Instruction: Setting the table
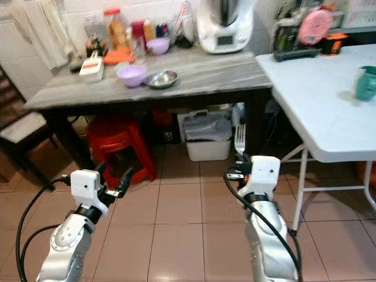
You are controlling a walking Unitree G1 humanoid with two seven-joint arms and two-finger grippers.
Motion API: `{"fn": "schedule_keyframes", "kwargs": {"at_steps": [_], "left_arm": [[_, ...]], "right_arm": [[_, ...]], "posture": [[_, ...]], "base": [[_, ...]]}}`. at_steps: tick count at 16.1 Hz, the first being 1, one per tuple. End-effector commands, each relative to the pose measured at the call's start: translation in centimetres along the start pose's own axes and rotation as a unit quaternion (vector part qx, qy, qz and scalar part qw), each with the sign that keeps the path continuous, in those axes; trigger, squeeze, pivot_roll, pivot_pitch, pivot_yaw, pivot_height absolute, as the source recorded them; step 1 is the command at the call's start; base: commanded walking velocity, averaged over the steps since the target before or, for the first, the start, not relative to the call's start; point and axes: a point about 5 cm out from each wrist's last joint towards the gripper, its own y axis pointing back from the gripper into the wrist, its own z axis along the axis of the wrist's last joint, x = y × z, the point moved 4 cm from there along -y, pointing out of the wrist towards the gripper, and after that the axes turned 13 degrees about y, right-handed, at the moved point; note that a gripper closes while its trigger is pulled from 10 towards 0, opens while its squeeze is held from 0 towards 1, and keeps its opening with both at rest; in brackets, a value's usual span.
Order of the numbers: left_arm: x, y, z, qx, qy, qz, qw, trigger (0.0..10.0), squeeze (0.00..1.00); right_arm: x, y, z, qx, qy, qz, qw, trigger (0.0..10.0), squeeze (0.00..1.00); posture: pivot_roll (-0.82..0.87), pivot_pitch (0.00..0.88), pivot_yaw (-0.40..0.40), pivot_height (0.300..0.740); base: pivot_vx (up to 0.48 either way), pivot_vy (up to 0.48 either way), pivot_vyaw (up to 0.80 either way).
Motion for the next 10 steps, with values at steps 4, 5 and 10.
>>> {"fn": "schedule_keyframes", "kwargs": {"at_steps": [4, 5, 10], "left_arm": [[-0.47, -0.83, 0.32, -0.005, 0.002, -0.005, 1.0, 10.0, 0.0], [-0.51, -0.97, 0.37, -0.005, 0.003, -0.006, 1.0, 10.0, 0.0], [-0.83, -1.18, 0.34, -0.004, 0.007, -0.013, 1.0, 10.0, 0.0]], "right_arm": [[0.33, -0.26, 0.75, -0.015, 0.004, 0.006, 1.0, 10.0, 0.0], [0.15, -0.24, 0.68, -0.014, 0.002, 0.001, 1.0, 10.0, 0.0], [-0.05, -0.15, 0.68, -0.014, -0.003, -0.004, 1.0, 10.0, 0.0]], "posture": [[-0.05, 0.0, 0.118, 0.74], [-0.05, 0.0, 0.122, 0.74], [-0.05, 0.0, 0.124, 0.74]], "base": [[0.308, 0.0, 0.6], [0.315, 0.0, 0.63], [0.312, 0.0, 0.13]]}}
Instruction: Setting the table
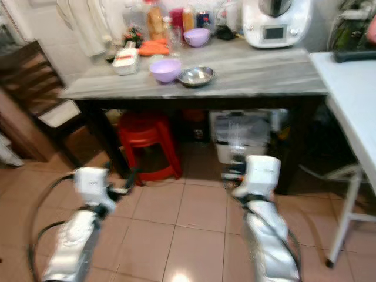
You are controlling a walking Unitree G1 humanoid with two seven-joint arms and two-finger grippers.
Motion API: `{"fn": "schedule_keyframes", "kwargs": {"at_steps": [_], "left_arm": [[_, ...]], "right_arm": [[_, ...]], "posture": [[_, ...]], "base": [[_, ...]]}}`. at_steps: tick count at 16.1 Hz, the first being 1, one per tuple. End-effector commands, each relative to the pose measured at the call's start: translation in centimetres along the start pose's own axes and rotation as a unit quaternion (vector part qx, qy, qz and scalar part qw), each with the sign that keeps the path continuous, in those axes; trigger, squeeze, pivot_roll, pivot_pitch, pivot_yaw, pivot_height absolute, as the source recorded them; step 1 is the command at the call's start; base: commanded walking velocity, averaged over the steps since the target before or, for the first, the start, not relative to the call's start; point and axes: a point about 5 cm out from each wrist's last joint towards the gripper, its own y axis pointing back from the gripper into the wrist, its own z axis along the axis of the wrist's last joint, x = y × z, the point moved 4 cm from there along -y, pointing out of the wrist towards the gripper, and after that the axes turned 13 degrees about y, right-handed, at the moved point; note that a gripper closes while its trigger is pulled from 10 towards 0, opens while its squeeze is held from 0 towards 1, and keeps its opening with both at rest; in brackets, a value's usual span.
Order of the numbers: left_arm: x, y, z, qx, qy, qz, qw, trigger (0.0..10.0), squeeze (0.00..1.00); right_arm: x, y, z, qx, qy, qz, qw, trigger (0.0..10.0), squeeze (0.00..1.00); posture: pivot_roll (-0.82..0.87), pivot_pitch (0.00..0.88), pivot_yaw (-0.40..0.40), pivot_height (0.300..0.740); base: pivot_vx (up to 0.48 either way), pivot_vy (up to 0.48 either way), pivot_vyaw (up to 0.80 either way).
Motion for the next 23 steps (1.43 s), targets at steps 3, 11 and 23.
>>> {"fn": "schedule_keyframes", "kwargs": {"at_steps": [3, 11, 23], "left_arm": [[1.07, 0.12, 0.58, -0.006, -0.008, 0.012, 1.0, 10.0, 0.0], [0.72, -0.07, 0.37, -0.005, -0.002, 0.008, 1.0, 10.0, 0.0], [0.36, -0.45, 0.33, -0.006, 0.003, -0.003, 1.0, 10.0, 0.0]], "right_arm": [[0.99, -0.33, 0.58, -0.006, -0.017, 0.01, 1.0, 10.0, 0.0], [1.0, -0.5, 0.66, -0.008, -0.02, 0.011, 1.0, 10.0, 0.0], [1.15, -0.86, 0.96, -0.014, -0.003, 0.016, 1.0, 10.0, 0.0]], "posture": [[-0.06, 0.0, 0.12, 0.74], [-0.06, 0.0, 0.119, 0.74], [-0.06, 0.0, 0.115, 0.74]], "base": [[0.315, 0.0, -0.33], [0.317, 0.0, -0.22], [0.338, 0.0, 0.0]]}}
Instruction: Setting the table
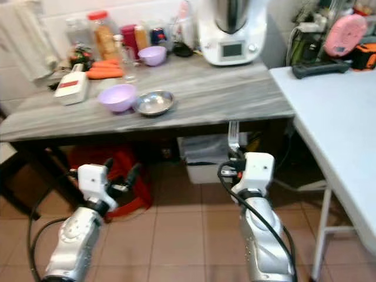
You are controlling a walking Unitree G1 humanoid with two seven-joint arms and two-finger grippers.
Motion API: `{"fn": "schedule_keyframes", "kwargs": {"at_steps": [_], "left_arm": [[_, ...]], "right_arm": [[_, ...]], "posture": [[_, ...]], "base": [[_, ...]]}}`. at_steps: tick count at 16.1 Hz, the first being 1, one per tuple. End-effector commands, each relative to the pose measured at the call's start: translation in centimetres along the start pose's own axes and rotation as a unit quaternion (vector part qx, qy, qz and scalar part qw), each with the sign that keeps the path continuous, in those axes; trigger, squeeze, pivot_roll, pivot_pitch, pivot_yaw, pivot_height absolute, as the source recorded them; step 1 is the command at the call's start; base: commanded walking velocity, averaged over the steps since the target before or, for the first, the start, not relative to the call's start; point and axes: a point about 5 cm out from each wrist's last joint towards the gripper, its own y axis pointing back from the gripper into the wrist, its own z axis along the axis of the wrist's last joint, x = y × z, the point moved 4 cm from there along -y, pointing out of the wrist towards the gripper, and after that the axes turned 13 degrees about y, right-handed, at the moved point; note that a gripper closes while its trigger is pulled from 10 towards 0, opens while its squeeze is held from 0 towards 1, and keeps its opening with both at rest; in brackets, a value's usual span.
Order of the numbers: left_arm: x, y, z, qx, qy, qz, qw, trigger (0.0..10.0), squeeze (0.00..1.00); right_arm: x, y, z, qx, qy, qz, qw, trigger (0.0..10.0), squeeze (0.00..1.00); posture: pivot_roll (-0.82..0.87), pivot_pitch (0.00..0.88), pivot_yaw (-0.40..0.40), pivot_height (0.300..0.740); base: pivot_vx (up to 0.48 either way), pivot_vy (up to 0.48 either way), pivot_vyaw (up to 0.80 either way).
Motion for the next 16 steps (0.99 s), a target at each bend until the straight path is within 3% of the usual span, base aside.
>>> {"fn": "schedule_keyframes", "kwargs": {"at_steps": [1, 16], "left_arm": [[1.16, 0.25, 0.66, -0.005, -0.014, 0.011, 1.0, 10.0, 0.0], [0.62, 0.06, 0.68, -0.008, -0.021, -0.001, 1.0, 10.0, 0.0]], "right_arm": [[0.84, -0.38, 0.83, -0.014, -0.008, 0.008, 1.0, 10.0, 0.0], [0.91, -0.65, 0.71, -0.013, -0.006, 0.005, 1.0, 10.0, 0.0]], "posture": [[-0.06, 0.0, 0.115, 0.74], [-0.06, 0.0, 0.118, 0.74]], "base": [[0.36, 0.0, 0.0], [0.371, 0.0, 0.0]]}}
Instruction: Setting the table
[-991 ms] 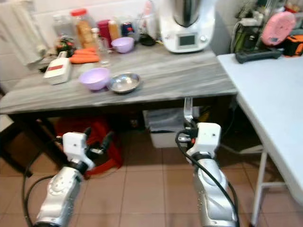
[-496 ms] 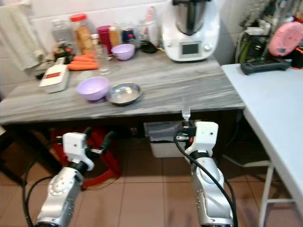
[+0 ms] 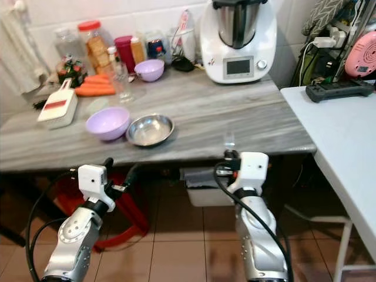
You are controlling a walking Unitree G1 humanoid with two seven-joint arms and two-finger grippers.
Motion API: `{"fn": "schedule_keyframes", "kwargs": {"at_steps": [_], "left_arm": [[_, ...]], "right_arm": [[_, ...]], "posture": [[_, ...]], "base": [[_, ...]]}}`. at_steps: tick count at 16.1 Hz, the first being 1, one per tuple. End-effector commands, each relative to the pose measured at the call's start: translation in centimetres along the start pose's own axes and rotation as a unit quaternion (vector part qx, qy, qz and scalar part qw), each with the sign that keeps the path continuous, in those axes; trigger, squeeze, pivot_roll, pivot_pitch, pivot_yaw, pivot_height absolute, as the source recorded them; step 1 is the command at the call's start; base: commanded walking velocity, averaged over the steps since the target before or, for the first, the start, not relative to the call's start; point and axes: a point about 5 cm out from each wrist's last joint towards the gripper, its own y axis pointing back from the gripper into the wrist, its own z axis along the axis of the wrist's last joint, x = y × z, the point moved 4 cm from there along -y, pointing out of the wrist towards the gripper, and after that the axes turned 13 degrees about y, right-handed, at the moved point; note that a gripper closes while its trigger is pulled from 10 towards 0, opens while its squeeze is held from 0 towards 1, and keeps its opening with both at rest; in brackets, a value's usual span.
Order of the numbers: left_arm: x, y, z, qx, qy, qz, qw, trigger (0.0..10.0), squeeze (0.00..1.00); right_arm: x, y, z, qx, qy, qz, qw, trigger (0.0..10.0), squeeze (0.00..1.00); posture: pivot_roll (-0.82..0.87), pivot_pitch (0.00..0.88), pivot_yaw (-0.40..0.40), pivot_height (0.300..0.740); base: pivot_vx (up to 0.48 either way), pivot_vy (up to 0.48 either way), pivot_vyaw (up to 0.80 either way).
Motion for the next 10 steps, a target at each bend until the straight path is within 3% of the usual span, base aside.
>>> {"fn": "schedule_keyframes", "kwargs": {"at_steps": [1, 7, 10], "left_arm": [[-0.4, -0.1, -0.2, 0.003, 0.001, -0.007, 1.0, 10.0, 0.0], [-0.5, 0.2, -0.4, 0.009, 0.0, -0.009, 1.0, 10.0, 0.0], [0.4, 1.0, -0.4, 0.013, -0.006, 0.0, 1.0, 10.0, 0.0]], "right_arm": [[-0.4, -0.1, 0.2, -0.002, 0.001, -0.009, 1.0, 10.0, 0.0], [-0.4, 0.3, -0.1, 0.002, -0.001, -0.01, 1.0, 10.0, 0.0], [-0.4, 0.4, -0.1, 0.003, 0.003, -0.006, 1.0, 10.0, 0.0]], "posture": [[-0.06, 0.0, 0.119, 0.74], [-0.06, 0.0, 0.122, 0.74], [-0.06, 0.0, 0.12, 0.74]], "base": [[0.356, 0.0, 0.0], [0.376, 0.0, 0.0], [0.352, 0.0, 0.0]]}}
